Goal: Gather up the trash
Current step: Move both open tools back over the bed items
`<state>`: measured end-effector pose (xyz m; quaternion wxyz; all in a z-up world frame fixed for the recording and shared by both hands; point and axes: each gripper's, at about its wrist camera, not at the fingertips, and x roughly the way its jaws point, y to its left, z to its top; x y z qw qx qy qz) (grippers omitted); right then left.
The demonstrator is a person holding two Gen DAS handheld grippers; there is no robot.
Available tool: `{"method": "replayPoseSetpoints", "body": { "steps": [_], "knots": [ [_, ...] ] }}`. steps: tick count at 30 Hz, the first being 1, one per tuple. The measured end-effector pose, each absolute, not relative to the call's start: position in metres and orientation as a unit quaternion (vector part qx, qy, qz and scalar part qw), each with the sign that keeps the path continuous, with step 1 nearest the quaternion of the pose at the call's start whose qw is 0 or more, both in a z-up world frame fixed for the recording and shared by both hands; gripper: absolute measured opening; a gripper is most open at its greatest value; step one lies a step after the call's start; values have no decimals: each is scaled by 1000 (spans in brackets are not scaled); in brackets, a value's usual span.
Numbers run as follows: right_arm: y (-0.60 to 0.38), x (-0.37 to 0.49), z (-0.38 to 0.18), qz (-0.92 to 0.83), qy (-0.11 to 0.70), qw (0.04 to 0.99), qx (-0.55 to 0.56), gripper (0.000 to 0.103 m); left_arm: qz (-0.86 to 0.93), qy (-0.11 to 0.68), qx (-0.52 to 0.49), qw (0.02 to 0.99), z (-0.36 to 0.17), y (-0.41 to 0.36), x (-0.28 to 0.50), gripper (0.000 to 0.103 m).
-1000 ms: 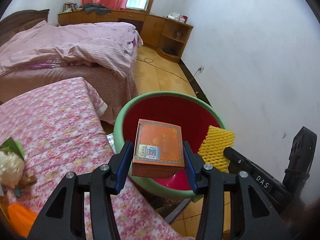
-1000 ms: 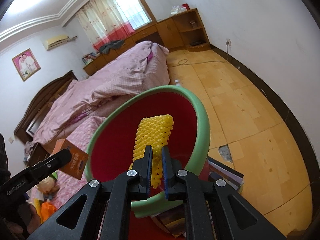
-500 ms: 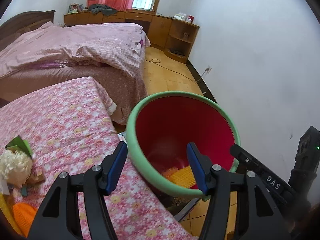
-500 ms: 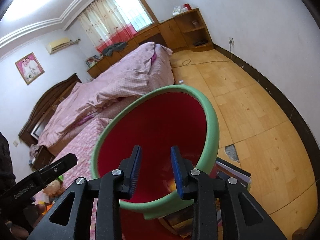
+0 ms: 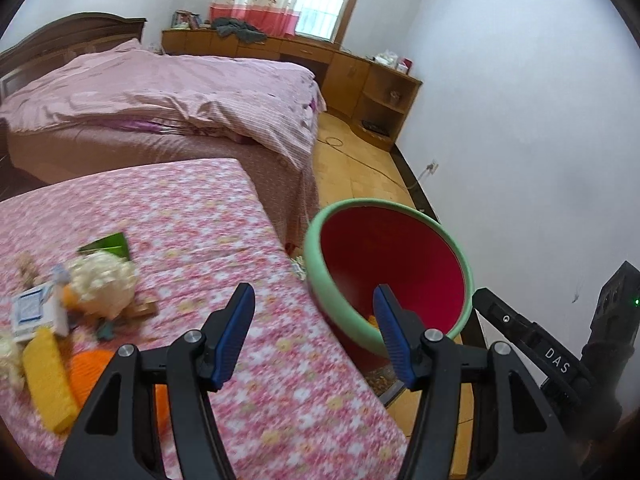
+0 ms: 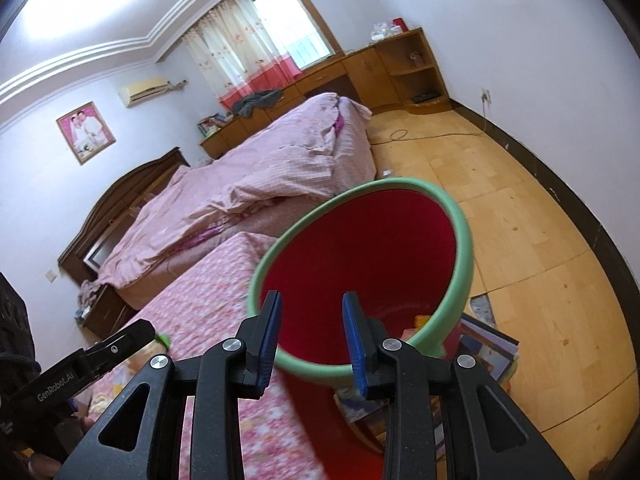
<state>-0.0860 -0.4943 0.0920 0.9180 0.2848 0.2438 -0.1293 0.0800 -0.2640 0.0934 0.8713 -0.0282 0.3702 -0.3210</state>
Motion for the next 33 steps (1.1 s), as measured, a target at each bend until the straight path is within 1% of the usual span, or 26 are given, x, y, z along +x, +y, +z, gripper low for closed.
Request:
{"method": "replayPoseSetpoints", "body": {
  "steps": [10,14,24,28,33],
  "knots": [
    [-454,-90,103,-97,255,922,273,32,-271,343,-56,898,113,-193,68,61],
    [-436,-89,106,-88,260,925,264,32,-247,340,-69,905,112,-162,68,61],
    [-391,-74,99,-59,295,921,249,32,-161,356,-102,915,89,-73,75,61],
    [-373,-64,93,-46,309,919,238,36,-124,362,-119,916,76,-42,82,62],
    [-356,-49,81,-35,332,914,230,38,-80,377,-140,912,56,-13,93,65]
  ]
}}
